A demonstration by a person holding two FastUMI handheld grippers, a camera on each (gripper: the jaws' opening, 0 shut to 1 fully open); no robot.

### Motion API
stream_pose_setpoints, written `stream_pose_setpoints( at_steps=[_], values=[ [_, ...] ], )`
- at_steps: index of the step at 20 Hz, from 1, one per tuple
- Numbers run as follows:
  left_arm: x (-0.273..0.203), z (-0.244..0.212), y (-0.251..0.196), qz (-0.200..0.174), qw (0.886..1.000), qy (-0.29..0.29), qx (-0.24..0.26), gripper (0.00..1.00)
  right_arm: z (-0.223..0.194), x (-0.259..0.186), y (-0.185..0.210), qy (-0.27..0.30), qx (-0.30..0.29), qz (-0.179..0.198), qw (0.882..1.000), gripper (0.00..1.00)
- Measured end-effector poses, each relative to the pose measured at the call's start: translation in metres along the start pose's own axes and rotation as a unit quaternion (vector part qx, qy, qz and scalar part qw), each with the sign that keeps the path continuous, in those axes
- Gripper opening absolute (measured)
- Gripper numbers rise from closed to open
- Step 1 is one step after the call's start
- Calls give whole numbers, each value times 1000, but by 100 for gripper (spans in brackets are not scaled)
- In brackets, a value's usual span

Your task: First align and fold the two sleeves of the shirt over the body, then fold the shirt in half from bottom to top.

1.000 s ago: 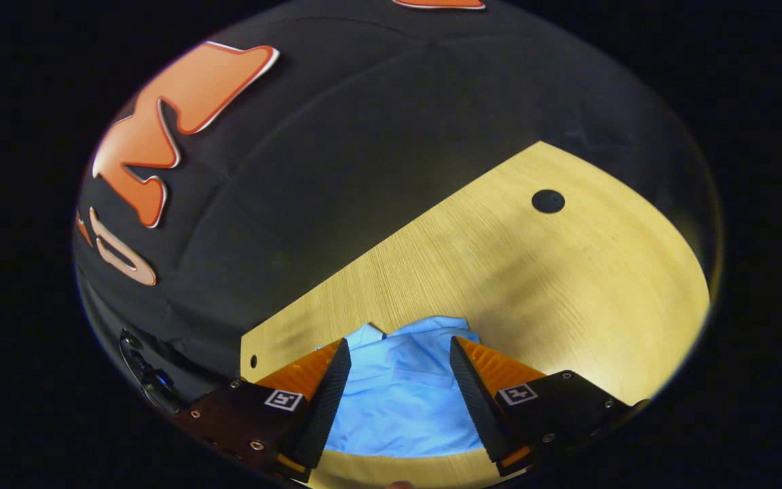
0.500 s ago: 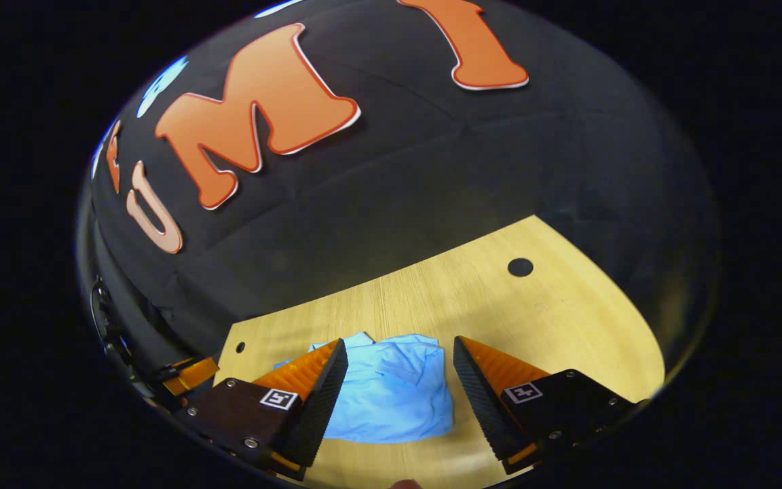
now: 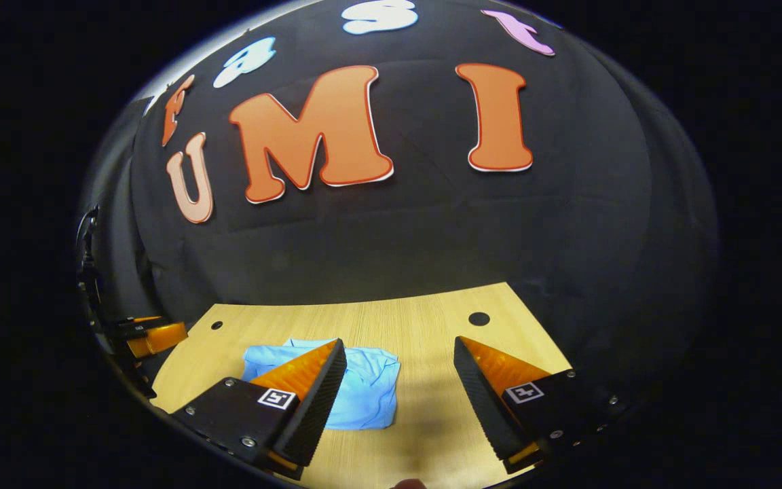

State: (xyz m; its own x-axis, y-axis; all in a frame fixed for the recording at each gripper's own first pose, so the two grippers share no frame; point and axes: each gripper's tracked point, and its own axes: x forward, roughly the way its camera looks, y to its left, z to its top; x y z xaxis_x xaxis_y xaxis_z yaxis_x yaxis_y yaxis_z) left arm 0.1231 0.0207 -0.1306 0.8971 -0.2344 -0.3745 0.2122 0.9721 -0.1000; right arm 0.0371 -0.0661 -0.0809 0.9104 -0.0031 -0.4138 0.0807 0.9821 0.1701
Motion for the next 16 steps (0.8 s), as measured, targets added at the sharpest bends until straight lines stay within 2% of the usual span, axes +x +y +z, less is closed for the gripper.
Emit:
stream_pose_setpoints(
  at_steps=[2, 5, 9, 11, 14, 16],
  values=[
    [-18, 6, -7, 4, 1000, -29, 9, 100, 1, -7, -3, -17, -18, -3, 1000, 96],
    [-35, 7, -2, 41, 997, -58, 44, 99, 5, -27, 5, -41, -43, -4, 998, 97],
    [-65, -7, -9, 42, 995, -83, 33, 99, 8, -47, 19, -83, -87, 5, 993, 96],
    [-72, -22, -3, 64, 994, -75, 41, 99, -3, -51, 25, -88, -111, 7, 990, 97],
    [-86, -29, -2, 78, 993, -83, 35, 100, -23, -59, 38, -78, -115, 23, 990, 99],
    [-101, -38, 6, 104, 990, -85, 41, 100, -29, -64, 41, -79, -117, 28, 990, 100]
  ],
)
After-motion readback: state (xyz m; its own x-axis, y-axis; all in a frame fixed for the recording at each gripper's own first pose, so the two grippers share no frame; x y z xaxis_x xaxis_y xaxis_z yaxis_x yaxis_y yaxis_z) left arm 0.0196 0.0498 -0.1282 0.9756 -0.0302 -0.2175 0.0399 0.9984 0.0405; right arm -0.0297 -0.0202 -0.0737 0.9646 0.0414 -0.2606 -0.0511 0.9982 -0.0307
